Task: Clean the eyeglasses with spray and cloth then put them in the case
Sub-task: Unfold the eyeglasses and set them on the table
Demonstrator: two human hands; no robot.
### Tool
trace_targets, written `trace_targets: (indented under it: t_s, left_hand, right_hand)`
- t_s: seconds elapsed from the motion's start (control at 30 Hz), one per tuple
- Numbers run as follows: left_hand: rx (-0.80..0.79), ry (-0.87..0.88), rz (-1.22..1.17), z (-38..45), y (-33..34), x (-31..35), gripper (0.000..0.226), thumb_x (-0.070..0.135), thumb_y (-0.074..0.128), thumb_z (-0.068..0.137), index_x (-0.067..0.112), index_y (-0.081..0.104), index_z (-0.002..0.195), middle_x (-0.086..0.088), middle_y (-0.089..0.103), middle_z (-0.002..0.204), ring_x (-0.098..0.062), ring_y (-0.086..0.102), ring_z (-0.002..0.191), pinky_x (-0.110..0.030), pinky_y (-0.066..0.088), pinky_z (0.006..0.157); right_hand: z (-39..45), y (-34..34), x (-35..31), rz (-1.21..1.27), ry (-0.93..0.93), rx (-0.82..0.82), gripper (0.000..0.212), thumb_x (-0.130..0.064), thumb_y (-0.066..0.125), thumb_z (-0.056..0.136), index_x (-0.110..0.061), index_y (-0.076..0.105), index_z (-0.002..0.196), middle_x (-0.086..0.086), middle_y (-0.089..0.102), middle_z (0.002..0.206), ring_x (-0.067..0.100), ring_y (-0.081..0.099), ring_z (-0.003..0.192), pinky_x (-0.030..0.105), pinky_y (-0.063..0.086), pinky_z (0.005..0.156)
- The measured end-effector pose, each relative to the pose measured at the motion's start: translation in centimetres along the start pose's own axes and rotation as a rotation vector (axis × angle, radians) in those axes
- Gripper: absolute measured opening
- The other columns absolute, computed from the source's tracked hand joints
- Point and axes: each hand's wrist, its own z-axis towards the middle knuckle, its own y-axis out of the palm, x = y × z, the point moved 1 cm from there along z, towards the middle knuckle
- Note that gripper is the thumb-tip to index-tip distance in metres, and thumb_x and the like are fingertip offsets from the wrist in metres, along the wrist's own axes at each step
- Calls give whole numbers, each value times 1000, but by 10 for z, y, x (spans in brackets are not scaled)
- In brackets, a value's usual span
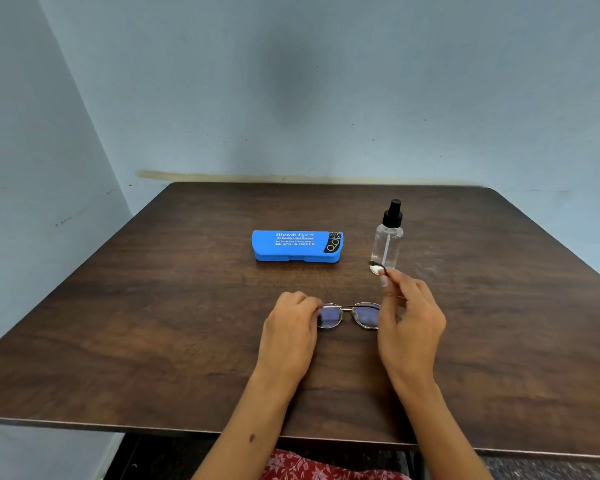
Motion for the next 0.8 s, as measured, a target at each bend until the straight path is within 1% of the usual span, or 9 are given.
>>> trace_targets:
  t_s: [0.07,0.13,0.27,0.4,0.5,0.57,0.63,0.7,0.8]
  left_hand:
    - [16,36,50,0,0,2,8,13,68,82,10,71,88,-2,65,91,-16,58,89,-25,49,66]
    - [52,75,77,0,2,4,7,11,77,73,9,71,77,-2,64,84,-17,60,81,-23,49,56]
    - [45,115,112,1,5,2,21,13,82,66,15,73,85,1,58,76,-13,55,70,-20,44,51]
    - [14,158,187,1,3,6,22,12,86,57,20,70,70,6,54,67,-7,50,58,-16,34,48]
    - [7,155,211,0,0,8,28,11,87,50,21,67,68,7,55,65,-6,52,55,-16,36,44]
    - [13,138,207,1,0,9,33,9,88,47,20,67,71,6,58,66,-6,54,54,-15,39,43]
    - [30,105,185,1,2,8,36,7,89,47,17,68,74,5,60,66,-6,55,53,-14,39,43]
    - [68,57,124,0,4,6,33,4,86,54,14,69,81,2,63,69,-8,58,54,-13,37,46]
    - [124,16,-11,-1,5,4,21,0,78,69,8,69,86,-3,67,73,-13,63,59,-21,49,52]
  right_hand:
    - [3,-4,2,73,83,36,17,-7,60,91,-8,70,105,-3,62,84,11,58,70,13,46,64]
    - [6,-7,4,171,200,65,17,-9,59,91,-13,70,105,-2,64,84,9,60,70,7,44,64]
    - [8,-12,3,310,322,105,20,-10,59,91,-25,66,102,-4,67,84,3,62,68,3,44,61]
    - [8,-12,4,334,369,104,19,-13,61,91,-27,67,101,-6,68,82,11,63,65,6,45,60]
    - [9,-14,5,347,414,107,19,-13,61,90,-24,70,102,-7,70,82,6,61,61,8,47,61]
    - [10,-15,6,369,447,112,18,-12,61,90,-21,71,101,-13,69,75,2,60,57,12,51,61]
    - [11,-16,6,399,472,112,17,-13,62,90,-23,71,99,-16,68,66,1,60,57,18,54,63]
    - [10,-16,5,409,467,110,18,-13,63,90,-27,70,97,-15,68,66,3,61,59,23,55,66]
    - [10,-17,4,398,433,112,18,-14,62,90,-30,69,95,-18,68,69,1,60,58,20,54,66]
